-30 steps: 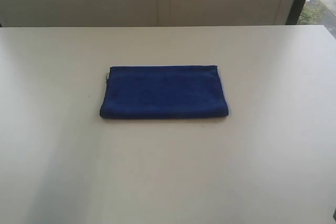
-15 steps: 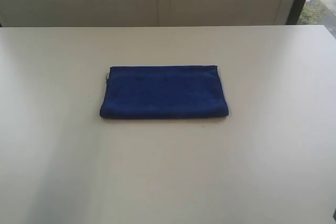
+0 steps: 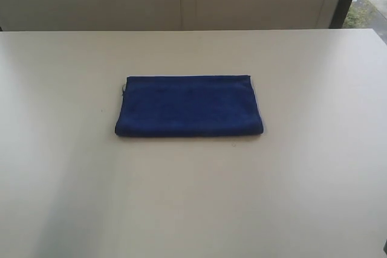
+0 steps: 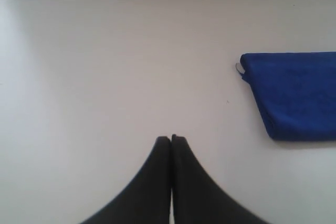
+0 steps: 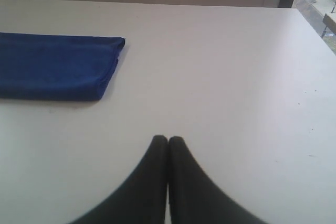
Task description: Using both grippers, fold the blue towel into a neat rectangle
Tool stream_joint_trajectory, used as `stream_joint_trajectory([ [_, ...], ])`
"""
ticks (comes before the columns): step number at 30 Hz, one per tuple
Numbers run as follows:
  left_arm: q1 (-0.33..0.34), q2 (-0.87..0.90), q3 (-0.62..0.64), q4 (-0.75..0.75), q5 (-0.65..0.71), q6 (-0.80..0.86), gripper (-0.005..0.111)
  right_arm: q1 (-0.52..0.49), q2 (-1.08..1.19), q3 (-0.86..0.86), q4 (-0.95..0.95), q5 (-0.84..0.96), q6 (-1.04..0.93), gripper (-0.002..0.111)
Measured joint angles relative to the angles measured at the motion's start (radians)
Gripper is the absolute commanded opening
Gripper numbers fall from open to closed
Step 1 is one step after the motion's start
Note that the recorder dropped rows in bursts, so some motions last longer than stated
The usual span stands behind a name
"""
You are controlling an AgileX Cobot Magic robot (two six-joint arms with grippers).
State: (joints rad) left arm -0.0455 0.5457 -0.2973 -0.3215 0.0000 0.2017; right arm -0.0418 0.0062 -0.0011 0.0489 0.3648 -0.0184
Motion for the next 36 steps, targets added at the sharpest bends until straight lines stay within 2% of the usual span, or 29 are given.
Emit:
stream_joint_trajectory([
  [5,0.003,-0.111,0.000,0.000,0.044,0.036,0.000,0.000,0.000,0.000,0.000,0.000,0.000,0.000],
  [13,0.044,-0.353,0.000,0.029,0.303,0.085,0.000,0.000,0.000,0.000,0.000,0.000,0.000,0.000],
  [18,0.050,-0.491,0.000,0.068,0.402,0.091,0.000,0.000,0.000,0.000,0.000,0.000,0.000,0.000],
  [21,0.050,-0.536,0.000,0.094,0.425,0.091,0.000,0.000,0.000,0.000,0.000,0.000,0.000,0.000],
  [36,0.054,-0.538,0.004,0.136,0.434,0.091,0.000,0.000,0.000,0.000,0.000,0.000,0.000,0.000],
])
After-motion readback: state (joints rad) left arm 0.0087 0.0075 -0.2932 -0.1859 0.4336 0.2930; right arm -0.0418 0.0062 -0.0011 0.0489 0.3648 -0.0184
